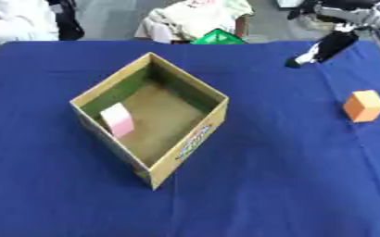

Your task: Pick up objects on the table and place them in the box.

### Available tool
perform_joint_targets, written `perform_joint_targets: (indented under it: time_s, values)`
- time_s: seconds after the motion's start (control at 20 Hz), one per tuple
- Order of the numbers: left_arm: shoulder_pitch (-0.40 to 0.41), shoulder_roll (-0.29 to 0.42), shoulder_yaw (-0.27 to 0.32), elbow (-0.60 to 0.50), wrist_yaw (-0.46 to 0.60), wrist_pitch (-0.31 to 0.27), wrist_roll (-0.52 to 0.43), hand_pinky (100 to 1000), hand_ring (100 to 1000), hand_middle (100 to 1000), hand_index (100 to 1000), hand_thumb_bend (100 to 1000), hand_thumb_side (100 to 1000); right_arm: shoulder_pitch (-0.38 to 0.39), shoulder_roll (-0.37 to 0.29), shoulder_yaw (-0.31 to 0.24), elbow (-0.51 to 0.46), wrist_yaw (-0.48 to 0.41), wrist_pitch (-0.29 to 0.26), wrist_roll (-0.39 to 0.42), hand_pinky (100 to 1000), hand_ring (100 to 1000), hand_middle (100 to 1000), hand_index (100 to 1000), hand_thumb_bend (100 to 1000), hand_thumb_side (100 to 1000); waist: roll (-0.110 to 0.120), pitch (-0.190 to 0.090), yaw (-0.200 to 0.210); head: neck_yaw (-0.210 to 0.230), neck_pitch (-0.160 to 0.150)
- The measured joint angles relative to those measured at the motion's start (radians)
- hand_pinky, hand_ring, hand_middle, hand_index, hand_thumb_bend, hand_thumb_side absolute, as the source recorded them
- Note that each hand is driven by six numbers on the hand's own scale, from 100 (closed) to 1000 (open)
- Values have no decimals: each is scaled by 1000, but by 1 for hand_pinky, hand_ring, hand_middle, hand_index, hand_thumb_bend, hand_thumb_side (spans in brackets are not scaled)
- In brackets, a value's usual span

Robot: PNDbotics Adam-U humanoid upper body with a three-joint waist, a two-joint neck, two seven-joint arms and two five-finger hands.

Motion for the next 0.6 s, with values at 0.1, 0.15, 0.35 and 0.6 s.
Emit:
perform_joint_targets:
  time_s: [0.1,0.15,0.35,0.6]
  values:
    - [0,0,0,0,-1,1,1,846,662,730,851,539,959,22,-25,-7,-4,-18,-3,11,843,942,896,937,584,442,0,0,-1,6,0]
    - [0,0,0,0,-2,1,2,846,662,730,851,538,959,31,-33,-11,-4,-25,-5,17,847,944,900,940,582,424,0,0,-1,9,0]
    - [1,0,0,0,-3,2,4,846,662,730,851,540,958,62,-63,-23,-4,-56,-13,47,852,946,904,949,573,399,-1,-1,-5,17,0]
    - [2,0,1,0,-4,1,6,846,663,731,851,540,957,103,-93,-30,-1,-94,-16,93,870,954,919,969,572,384,-2,-4,-7,24,0]
